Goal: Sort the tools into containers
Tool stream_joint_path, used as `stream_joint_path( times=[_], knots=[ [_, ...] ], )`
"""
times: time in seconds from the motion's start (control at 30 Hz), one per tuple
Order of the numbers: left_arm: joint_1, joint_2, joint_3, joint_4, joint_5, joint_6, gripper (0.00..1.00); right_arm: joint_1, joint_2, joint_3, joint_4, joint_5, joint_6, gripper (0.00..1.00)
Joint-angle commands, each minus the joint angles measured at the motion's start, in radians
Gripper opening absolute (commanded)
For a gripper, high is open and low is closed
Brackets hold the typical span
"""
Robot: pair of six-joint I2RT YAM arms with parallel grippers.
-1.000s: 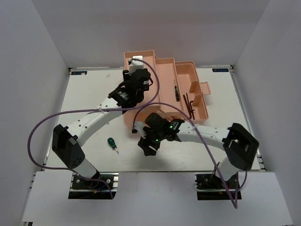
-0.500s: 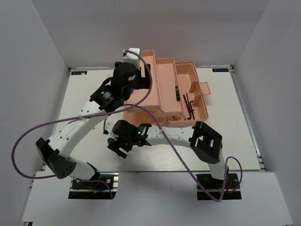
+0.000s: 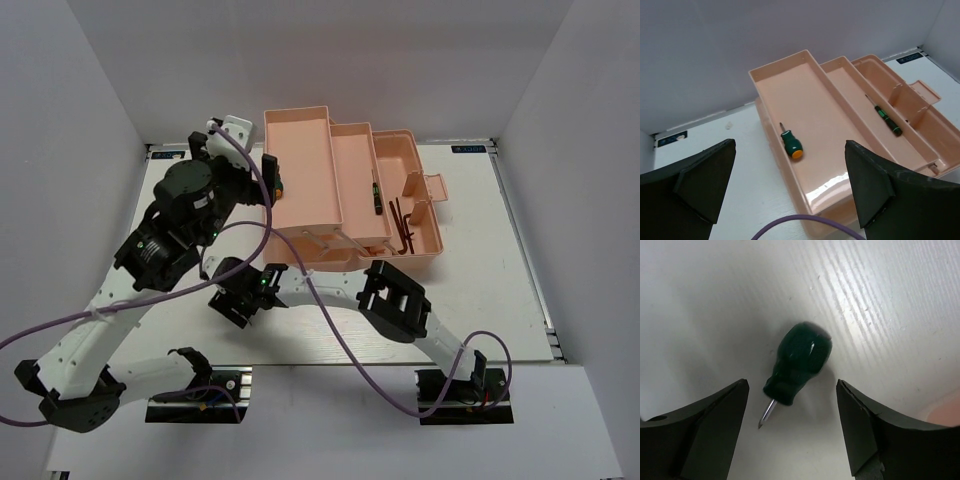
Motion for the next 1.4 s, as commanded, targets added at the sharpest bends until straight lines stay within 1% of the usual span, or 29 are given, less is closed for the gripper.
stream_joint_path(
  times=[0.0, 0.1, 0.17, 0.27, 0.3, 0.37, 0.4, 0.43, 0.47, 0.5, 0.53, 0.57, 0.6, 0.67, 0.73, 0.77, 0.87, 0.9, 0.93, 1.0, 1.07, 1.1, 1.13, 1.17, 1.2, 1.23, 1.27, 1.33, 1.37],
  knots=[
    [0.003, -0.068, -0.027, -0.003, -0.050, 0.085, 1.00, -0.011, 0.041, 0.084, -0.005, 0.042, 0.001, 0.76],
    [0.003, -0.097, -0.028, -0.029, -0.050, 0.085, 1.00, -0.022, 0.091, 0.116, -0.013, 0.022, 0.017, 0.75],
    [0.003, -0.117, -0.028, -0.052, -0.038, 0.095, 1.00, -0.028, 0.109, 0.136, -0.018, 0.001, 0.027, 0.70],
    [0.003, -0.173, -0.055, -0.052, -0.070, 0.095, 1.00, -0.034, 0.125, 0.144, -0.030, -0.036, 0.043, 0.58],
    [0.003, -0.189, -0.079, -0.061, -0.094, 0.081, 1.00, -0.034, 0.121, 0.142, -0.044, -0.048, 0.044, 0.46],
    [0.003, -0.243, -0.113, -0.061, -0.253, 0.000, 1.00, -0.037, 0.097, 0.110, -0.053, -0.073, 0.035, 0.34],
    [0.003, -0.261, -0.124, -0.061, -0.339, -0.052, 1.00, -0.037, 0.068, 0.095, -0.051, -0.094, 0.025, 0.23],
    [0.003, -0.278, -0.133, -0.108, -0.493, -0.177, 0.98, -0.034, 0.051, 0.045, -0.050, -0.113, 0.000, 0.18],
    [0.003, -0.294, -0.146, -0.136, -0.554, -0.241, 0.98, -0.034, 0.017, 0.029, -0.050, -0.125, -0.014, 0.14],
    [0.003, -0.326, -0.156, -0.158, -0.600, -0.292, 0.98, -0.040, -0.019, 0.017, -0.053, -0.245, -0.052, 0.10],
    [0.003, -0.340, -0.156, -0.184, -0.655, -0.409, 0.98, -0.040, -0.039, -0.002, -0.053, -0.303, -0.070, 0.05],
    [0.003, -0.352, -0.169, -0.254, -0.679, -0.471, 0.98, -0.050, -0.053, 0.000, -0.095, -0.367, -0.096, 0.03],
    [0.003, -0.364, -0.178, -0.274, -0.679, -0.503, 0.98, -0.054, -0.097, 0.013, -0.116, -0.559, -0.201, 0.01],
    [0.003, -0.401, -0.202, -0.297, -0.679, -0.569, 0.98, -0.070, -0.147, 0.046, -0.213, -0.683, -0.261, 0.00],
    [0.003, -0.438, -0.242, -0.297, -0.647, -0.583, 0.98, -0.082, -0.171, 0.085, -0.243, -0.755, -0.331, 0.00],
    [0.003, -0.494, -0.261, -0.269, -0.634, -0.599, 0.98, -0.100, -0.205, 0.096, -0.251, -0.791, -0.350, 0.00],
    [0.003, -0.613, -0.360, -0.152, -0.564, -0.548, 0.98, -0.131, -0.236, 0.178, -0.295, -0.826, -0.365, 0.00],
    [-0.008, -0.696, -0.388, -0.061, -0.521, -0.494, 0.96, -0.145, -0.244, 0.199, -0.289, -0.810, -0.359, 0.00],
    [-0.008, -0.734, -0.432, -0.016, -0.506, -0.460, 0.94, -0.163, -0.251, 0.216, -0.286, -0.755, -0.348, 0.00],
    [-0.008, -0.778, -0.442, 0.003, -0.478, -0.435, 0.91, -0.177, -0.286, 0.240, -0.265, -0.705, -0.339, 0.00],
    [-0.008, -0.788, -0.430, -0.030, -0.469, -0.435, 0.86, -0.194, -0.308, 0.280, -0.246, -0.601, -0.304, 0.00],
    [-0.008, -0.771, -0.420, -0.079, -0.469, -0.457, 0.83, -0.226, -0.314, 0.291, -0.245, -0.548, -0.293, 0.00],
    [-0.008, -0.757, -0.410, -0.101, -0.469, -0.458, 0.73, -0.234, -0.322, 0.302, -0.239, -0.524, -0.269, 0.00],
    [-0.008, -0.727, -0.410, -0.122, -0.469, -0.477, 0.69, -0.244, -0.331, 0.337, -0.240, -0.466, -0.265, 0.00],
    [-0.008, -0.710, -0.410, -0.138, -0.457, -0.478, 0.62, -0.270, -0.340, 0.345, -0.237, -0.437, -0.256, 0.00],
    [-0.008, -0.691, -0.410, -0.164, -0.447, -0.500, 0.52, -0.280, -0.345, 0.351, -0.220, -0.403, -0.255, 0.00],
    [-0.008, -0.671, -0.410, -0.179, -0.447, -0.516, 0.34, -0.295, -0.359, 0.360, -0.211, -0.263, -0.259, 0.00],
    [-0.008, -0.584, -0.410, -0.226, -0.423, -0.554, 0.21, -0.316, -0.375, 0.346, -0.150, -0.143, -0.270, 0.00],
    [-0.008, -0.546, -0.410, -0.248, -0.397, -0.573, 0.12, -0.335, -0.377, 0.316, -0.136, -0.002, -0.310, 0.00]
  ],
)
